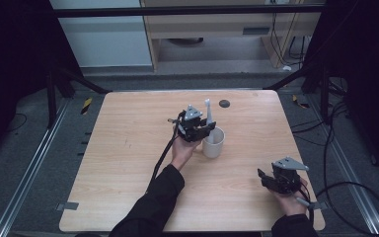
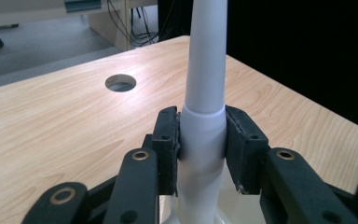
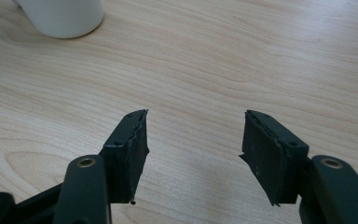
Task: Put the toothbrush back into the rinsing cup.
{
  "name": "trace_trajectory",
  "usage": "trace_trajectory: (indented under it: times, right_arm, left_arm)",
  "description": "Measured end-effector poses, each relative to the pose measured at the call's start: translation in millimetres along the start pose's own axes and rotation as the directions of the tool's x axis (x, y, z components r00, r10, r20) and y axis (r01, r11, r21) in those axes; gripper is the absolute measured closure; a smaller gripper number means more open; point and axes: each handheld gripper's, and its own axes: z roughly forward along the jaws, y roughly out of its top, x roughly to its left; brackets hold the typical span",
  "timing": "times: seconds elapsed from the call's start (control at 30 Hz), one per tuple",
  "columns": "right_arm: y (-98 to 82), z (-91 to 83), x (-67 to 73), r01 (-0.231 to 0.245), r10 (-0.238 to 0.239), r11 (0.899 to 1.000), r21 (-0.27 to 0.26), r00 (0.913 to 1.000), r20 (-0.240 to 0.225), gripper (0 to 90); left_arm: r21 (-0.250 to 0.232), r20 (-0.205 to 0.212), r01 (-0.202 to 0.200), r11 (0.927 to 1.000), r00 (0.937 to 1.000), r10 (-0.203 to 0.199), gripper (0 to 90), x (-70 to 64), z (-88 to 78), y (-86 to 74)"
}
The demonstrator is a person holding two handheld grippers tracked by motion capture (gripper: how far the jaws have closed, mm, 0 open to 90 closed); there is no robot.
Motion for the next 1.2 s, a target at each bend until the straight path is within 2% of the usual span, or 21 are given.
trace_trajectory:
  times: [0.2, 0.43, 0.6, 0.7, 0.83, 0.93, 1.07, 1.17, 1.2]
  right_arm:
    - [0.1, -0.3, 0.4, -0.005, 0.005, 1.000, 0.002, 1.0000, -0.002, 40.4]
    - [0.1, -0.3, 0.4, 0.003, -0.003, 1.000, -0.002, 1.0000, 0.003, 40.3]
    - [0.0, -0.5, -0.1, 0.003, -0.003, 1.000, -0.002, 1.0000, 0.006, 40.3]
    - [-0.2, -0.7, 0.4, 0.001, -0.001, 1.000, -0.001, 1.0000, 0.008, 40.0]
    - [-0.2, -1.3, 0.9, 0.001, -0.001, 1.000, -0.001, 1.0000, 0.009, 39.7]
    - [-0.3, -1.6, 1.1, 0.000, 0.000, 1.000, -0.003, 1.0000, 0.008, 39.5]
    - [-0.6, -1.9, 1.7, 0.005, -0.005, 1.000, -0.007, 0.9999, 0.012, 39.2]
    - [-0.9, -1.9, 1.8, 0.003, -0.003, 1.000, -0.004, 0.9999, 0.012, 39.1]
    - [-0.9, -2.0, 1.8, 0.003, -0.003, 1.000, -0.005, 0.9999, 0.012, 39.0]
  left_arm:
    - [-0.021, -0.003, -0.009, 0.9997, 1.0000, 0.009, 63.0, -0.6, -6.2, 4.0]
    - [-0.005, -0.007, -0.027, 0.9996, 0.9996, 0.027, 57.9, -2.1, -11.0, 2.4]
    - [0.012, -0.011, -0.048, 0.9988, 0.9988, 0.048, 53.2, -5.3, -21.7, -1.0]
    - [0.021, -0.015, -0.069, 0.9974, 0.9974, 0.070, 50.7, -6.8, -34.7, -2.7]
    - [0.039, -0.014, -0.071, 0.9967, 0.9973, 0.071, 46.3, -5.2, -51.6, -4.2]
    - [0.065, -0.033, -0.095, 0.9934, 0.9947, 0.097, 43.6, -2.8, -66.8, -7.0]
    - [0.087, -0.053, -0.105, 0.9907, 0.9926, 0.110, 41.3, 1.8, -85.0, -13.2]
    - [0.107, -0.088, -0.124, 0.9865, 0.9871, 0.134, 40.7, 7.2, -100.4, -19.0]
    - [0.107, -0.096, -0.119, 0.9871, 0.9869, 0.130, 40.4, 9.2, -104.9, -20.7]
